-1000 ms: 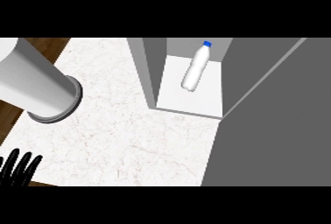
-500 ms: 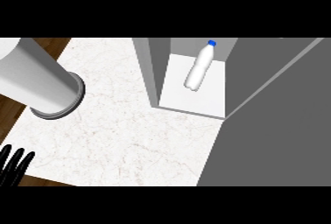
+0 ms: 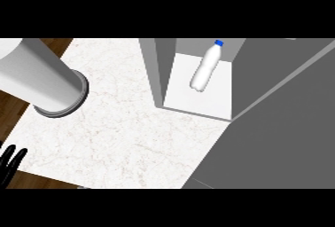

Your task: Pick up the bottled water, place it into the cabinet and close the cabinet

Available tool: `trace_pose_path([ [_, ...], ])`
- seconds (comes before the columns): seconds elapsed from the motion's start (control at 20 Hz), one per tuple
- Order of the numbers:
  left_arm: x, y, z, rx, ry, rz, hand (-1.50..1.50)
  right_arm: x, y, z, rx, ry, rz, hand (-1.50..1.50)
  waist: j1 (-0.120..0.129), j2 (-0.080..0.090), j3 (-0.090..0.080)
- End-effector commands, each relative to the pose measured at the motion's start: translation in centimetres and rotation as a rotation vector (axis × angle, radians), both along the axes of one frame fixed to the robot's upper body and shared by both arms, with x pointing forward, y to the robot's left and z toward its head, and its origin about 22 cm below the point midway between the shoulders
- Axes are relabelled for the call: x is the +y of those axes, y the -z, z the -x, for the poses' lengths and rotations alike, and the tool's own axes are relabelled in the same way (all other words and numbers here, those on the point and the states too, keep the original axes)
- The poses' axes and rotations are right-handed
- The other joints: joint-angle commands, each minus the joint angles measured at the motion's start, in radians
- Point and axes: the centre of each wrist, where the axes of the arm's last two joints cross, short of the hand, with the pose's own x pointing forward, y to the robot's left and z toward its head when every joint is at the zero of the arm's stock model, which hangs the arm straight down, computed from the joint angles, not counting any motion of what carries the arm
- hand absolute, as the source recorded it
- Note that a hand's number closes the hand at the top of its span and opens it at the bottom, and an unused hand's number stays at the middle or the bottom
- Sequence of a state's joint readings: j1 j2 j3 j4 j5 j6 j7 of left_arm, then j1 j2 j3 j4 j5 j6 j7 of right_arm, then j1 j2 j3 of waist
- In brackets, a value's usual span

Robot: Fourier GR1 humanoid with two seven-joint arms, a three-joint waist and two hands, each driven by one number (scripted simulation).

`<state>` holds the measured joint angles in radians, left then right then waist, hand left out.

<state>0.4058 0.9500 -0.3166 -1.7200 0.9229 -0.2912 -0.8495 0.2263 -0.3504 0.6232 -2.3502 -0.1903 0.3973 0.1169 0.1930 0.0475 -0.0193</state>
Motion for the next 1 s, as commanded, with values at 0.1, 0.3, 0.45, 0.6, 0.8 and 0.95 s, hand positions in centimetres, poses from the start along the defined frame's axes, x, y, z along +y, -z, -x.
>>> trace_pose_path([
  [0.1,0.2,-0.1,-0.1,-0.011,0.007,0.018,-1.5,3.3,2.1,-3.4,0.215,0.003,-0.067,1.5,0.012,0.008,0.008],
  [0.3,0.7,-0.2,0.3,0.009,0.006,0.029,-1.5,3.4,2.1,-8.1,0.244,0.132,-0.058,1.5,-0.002,-0.006,0.011],
  [0.45,1.1,0.7,0.6,0.029,-0.026,0.02,-1.5,4.0,1.4,-11.0,0.248,0.225,-0.061,1.5,-0.047,-0.014,0.011],
  [0.6,1.8,0.4,0.5,0.033,-0.022,0.031,-1.5,4.8,0.4,-14.8,0.235,0.344,-0.051,1.5,-0.059,-0.018,0.012],
  [0.8,2.6,0.3,1.2,0.037,-0.033,0.044,-1.5,6.3,-0.9,-19.8,0.248,0.435,-0.028,1.5,-0.058,-0.024,0.016],
  [0.95,2.7,0.0,0.7,0.029,-0.035,0.037,-1.5,7.5,-2.1,-23.3,0.239,0.461,-0.003,1.5,-0.084,-0.026,0.018],
])
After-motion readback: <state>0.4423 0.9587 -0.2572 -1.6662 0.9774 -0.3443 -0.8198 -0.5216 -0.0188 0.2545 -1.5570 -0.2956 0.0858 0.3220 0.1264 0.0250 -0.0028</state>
